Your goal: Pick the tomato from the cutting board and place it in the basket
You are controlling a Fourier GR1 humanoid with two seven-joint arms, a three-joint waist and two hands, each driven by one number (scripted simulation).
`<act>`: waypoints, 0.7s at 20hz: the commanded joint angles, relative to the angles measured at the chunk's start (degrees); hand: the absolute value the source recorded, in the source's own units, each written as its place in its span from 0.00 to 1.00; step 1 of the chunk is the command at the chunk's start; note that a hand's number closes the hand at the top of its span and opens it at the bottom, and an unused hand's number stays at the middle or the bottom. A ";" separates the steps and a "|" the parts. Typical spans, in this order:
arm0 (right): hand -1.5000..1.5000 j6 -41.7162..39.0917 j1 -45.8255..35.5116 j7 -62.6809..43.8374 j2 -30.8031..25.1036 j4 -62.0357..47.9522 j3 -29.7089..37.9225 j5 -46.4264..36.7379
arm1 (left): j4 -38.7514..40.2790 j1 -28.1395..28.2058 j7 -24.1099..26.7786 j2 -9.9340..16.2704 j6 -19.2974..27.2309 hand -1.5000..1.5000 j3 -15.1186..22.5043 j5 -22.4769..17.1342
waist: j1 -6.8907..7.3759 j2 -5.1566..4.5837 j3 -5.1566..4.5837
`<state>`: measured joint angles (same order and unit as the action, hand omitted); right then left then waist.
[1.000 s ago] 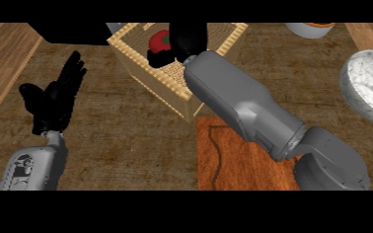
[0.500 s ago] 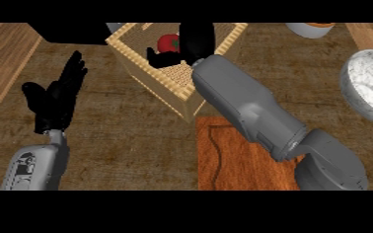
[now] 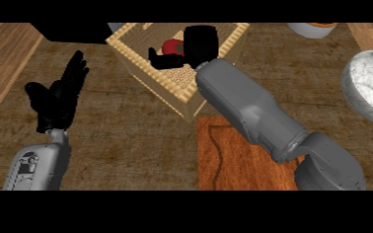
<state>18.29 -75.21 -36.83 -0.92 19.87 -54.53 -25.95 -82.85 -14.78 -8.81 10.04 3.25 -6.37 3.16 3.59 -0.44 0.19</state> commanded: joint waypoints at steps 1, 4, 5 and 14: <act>1.00 -2.60 0.14 0.71 0.88 -1.92 0.27 0.25 | 2.50 -2.86 -0.21 1.74 -0.99 0.50 -1.93 -1.05 | 0.01 -0.70 -0.25; 1.00 -1.72 1.54 0.68 0.88 -1.92 0.38 0.42 | 3.58 -1.34 2.95 2.22 -1.62 0.50 -2.21 -0.81 | 0.37 -0.80 -0.26; 1.00 -1.63 2.10 1.03 0.88 -2.65 0.37 0.44 | 1.19 -3.76 -2.08 0.81 -0.59 0.50 -0.52 -0.53 | 0.47 -0.77 -0.22; 1.00 -6.16 2.54 -1.94 0.88 -5.01 2.60 2.69 | 0.80 -0.65 0.38 -0.29 -0.11 0.50 0.14 0.24 | 0.09 -0.61 -0.23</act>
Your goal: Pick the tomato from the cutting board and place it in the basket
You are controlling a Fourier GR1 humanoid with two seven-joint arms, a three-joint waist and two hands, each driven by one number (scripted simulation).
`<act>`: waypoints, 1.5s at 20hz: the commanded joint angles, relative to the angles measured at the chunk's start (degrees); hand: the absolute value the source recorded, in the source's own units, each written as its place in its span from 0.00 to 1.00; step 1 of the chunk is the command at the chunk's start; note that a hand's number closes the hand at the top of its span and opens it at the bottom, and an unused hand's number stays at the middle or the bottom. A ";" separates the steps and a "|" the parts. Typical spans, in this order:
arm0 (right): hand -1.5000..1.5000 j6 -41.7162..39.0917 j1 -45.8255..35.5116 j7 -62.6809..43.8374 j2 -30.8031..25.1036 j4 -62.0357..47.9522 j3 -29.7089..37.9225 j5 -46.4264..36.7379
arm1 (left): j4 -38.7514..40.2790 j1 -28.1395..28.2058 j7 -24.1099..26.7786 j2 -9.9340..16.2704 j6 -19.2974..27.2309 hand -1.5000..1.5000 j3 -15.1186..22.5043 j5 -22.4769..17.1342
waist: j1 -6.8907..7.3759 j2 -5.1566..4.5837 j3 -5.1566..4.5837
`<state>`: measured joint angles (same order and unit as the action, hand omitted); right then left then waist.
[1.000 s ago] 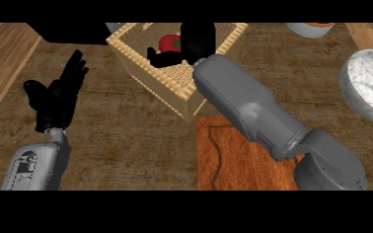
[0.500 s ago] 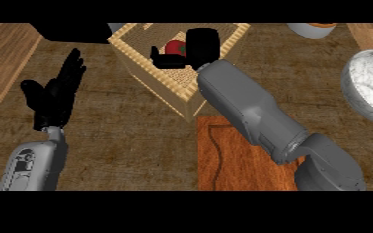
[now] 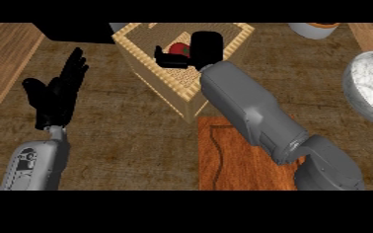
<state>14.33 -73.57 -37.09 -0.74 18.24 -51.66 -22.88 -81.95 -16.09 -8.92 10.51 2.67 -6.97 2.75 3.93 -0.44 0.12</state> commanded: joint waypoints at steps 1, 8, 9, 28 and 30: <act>1.00 -1.77 1.98 -4.19 0.71 -0.92 -0.22 0.39 | -0.50 0.44 0.44 0.18 0.05 0.50 0.28 0.58 | 0.04 -0.54 -0.17; 0.00 11.71 3.43 -2.96 0.71 1.95 2.21 0.76 | -3.44 1.89 -1.83 -0.98 0.85 0.50 1.29 0.89 | 0.25 -0.62 -0.12; 0.00 13.05 1.61 -2.29 0.71 1.51 4.15 1.77 | -2.63 1.40 -1.49 0.78 -0.34 0.50 -0.35 -0.15 | 0.11 -0.65 -0.13; 0.00 29.27 14.02 2.47 -8.99 24.78 23.88 11.72 | -4.13 3.17 -3.56 2.96 -0.45 0.50 -3.76 -1.72 | -5.01 0.90 -0.08; 0.00 27.95 21.64 2.56 -11.95 33.87 21.80 11.64 | -2.26 6.41 1.25 1.56 0.33 0.50 -4.14 -1.28 | -6.37 1.32 -0.11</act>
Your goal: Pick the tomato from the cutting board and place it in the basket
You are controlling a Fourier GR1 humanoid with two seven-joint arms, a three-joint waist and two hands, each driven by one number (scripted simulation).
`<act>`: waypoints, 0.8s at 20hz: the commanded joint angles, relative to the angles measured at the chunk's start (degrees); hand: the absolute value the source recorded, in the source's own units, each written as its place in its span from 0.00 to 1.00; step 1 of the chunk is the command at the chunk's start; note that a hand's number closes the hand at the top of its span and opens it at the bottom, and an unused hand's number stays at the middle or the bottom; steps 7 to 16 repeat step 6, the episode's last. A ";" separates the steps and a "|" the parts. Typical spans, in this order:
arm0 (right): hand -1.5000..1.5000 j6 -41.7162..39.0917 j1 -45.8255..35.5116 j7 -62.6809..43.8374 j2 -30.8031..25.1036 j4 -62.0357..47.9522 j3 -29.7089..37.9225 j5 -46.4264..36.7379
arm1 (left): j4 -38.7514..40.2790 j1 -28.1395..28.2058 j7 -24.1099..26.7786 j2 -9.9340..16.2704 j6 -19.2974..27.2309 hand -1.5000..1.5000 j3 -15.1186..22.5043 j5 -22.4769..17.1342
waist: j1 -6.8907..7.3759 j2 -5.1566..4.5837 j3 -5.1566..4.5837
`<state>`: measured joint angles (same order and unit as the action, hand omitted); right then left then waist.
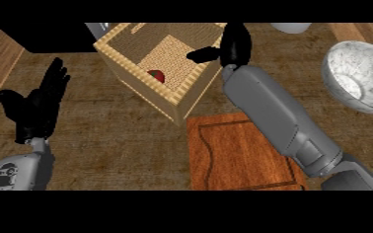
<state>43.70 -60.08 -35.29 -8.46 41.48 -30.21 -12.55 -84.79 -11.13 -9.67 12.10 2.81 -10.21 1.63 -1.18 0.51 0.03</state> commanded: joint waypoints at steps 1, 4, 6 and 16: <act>0.00 -2.51 10.91 2.33 -6.49 12.94 0.52 1.08 | -1.47 2.21 0.98 -0.55 0.49 0.50 0.10 0.40 | -0.39 0.11 -0.01; 0.00 -1.60 18.46 -0.14 -9.25 25.14 -0.39 0.62 | -0.66 0.98 -0.16 0.20 -0.37 0.50 -0.68 -0.64 | -0.82 0.16 -0.03; 0.00 -3.75 22.70 3.59 -12.88 29.13 1.69 1.76 | 0.97 -1.35 -0.52 0.75 -0.40 0.50 -0.74 -0.26 | -0.20 -0.19 -0.03; 0.00 -3.75 22.70 3.59 -12.88 29.13 1.69 1.76 | 0.97 -1.35 -0.52 0.75 -0.40 0.50 -0.74 -0.26 | -0.20 -0.19 -0.03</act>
